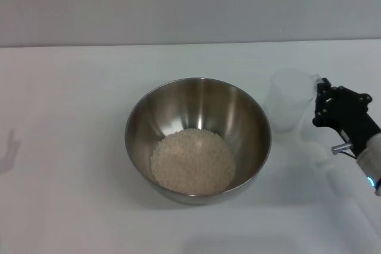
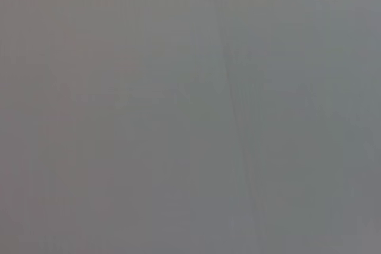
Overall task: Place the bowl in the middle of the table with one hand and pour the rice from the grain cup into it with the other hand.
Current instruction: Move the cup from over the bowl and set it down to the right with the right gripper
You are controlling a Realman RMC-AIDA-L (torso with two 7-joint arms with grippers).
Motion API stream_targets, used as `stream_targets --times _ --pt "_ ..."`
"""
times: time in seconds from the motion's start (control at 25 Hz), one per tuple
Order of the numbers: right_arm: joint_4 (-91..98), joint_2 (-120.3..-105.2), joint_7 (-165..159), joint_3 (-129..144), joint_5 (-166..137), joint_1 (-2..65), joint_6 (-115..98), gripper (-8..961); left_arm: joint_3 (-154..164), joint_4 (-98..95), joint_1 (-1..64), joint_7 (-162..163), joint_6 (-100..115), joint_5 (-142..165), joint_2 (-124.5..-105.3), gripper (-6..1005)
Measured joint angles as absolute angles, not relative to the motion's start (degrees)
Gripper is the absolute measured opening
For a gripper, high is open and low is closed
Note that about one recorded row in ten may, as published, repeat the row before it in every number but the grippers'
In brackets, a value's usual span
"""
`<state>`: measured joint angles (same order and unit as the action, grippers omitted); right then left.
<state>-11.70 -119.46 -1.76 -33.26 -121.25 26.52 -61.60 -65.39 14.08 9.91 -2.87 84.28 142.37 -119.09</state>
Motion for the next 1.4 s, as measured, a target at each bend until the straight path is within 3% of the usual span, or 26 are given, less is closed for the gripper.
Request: stream_targets --times 0.68,1.24,1.4 --pt "-11.6 -119.38 -1.5 -32.3 -124.4 30.2 -53.2 14 -65.4 14.1 9.9 -2.9 84.3 142.3 -119.09 813" --pt "-12.1 -119.49 -1.8 -31.7 -124.5 29.1 -53.2 39 -65.4 14.1 10.0 -3.0 84.3 142.3 -119.09 813" --pt "-13.5 -119.47 -1.6 -31.7 -124.5 27.1 -54.7 160 -65.4 14.2 10.0 -3.0 84.3 142.3 -119.09 813"
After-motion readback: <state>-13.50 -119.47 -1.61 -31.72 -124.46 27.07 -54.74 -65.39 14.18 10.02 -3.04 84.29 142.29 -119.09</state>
